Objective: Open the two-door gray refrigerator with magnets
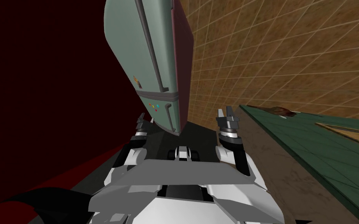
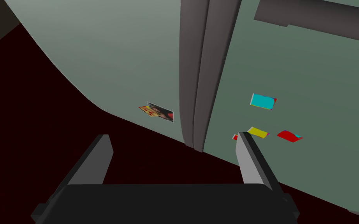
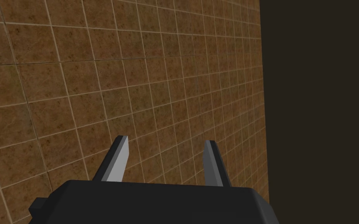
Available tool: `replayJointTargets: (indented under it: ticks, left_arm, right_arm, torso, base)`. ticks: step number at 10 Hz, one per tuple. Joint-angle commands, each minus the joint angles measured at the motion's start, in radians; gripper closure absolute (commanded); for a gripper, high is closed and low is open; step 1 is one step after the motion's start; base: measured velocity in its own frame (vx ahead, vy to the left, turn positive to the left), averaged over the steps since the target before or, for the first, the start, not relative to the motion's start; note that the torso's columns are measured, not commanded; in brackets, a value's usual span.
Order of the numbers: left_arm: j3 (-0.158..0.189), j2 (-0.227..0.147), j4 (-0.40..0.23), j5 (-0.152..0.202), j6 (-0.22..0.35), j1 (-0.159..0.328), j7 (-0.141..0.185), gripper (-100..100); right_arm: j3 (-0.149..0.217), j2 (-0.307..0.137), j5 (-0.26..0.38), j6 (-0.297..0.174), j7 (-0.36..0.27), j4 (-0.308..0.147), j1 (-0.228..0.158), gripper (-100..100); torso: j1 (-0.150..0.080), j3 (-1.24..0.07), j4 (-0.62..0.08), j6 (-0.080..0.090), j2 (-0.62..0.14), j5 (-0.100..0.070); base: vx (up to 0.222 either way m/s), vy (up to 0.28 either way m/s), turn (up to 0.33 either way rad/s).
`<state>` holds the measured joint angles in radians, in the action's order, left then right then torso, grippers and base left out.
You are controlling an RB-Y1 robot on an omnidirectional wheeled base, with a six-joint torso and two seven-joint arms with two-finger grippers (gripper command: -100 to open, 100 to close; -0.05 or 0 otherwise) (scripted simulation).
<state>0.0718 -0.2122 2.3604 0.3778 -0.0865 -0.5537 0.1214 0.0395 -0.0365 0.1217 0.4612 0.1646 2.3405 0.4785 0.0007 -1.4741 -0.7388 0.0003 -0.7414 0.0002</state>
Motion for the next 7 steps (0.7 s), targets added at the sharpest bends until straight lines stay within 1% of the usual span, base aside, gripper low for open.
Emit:
replayJointTargets:
  ticks: [1,4,7]
  left_arm:
    - [0.014,0.000,0.007,0.051,0.067,0.002,0.015,-100]
    - [0.030,0.008,0.015,0.119,0.148,0.001,0.036,-100]
    - [0.045,0.020,0.023,0.180,0.222,0.000,0.054,-100]
  right_arm:
    - [0.000,0.000,0.000,0.000,0.000,0.000,0.000,0]
    - [0.000,0.000,0.000,0.000,0.000,0.000,0.000,0]
    - [0.000,0.000,0.000,0.000,0.000,0.000,0.000,0]
  torso:
    - [0.000,0.000,0.000,0.000,0.001,0.000]
    - [-0.003,-0.003,0.002,0.000,0.006,-0.001]
    - [0.001,-0.002,0.001,0.000,0.003,0.000]
  base:
    - [0.156,-0.091,0.109]
    - [0.177,-0.121,0.110]
    - [0.164,-0.099,0.088]
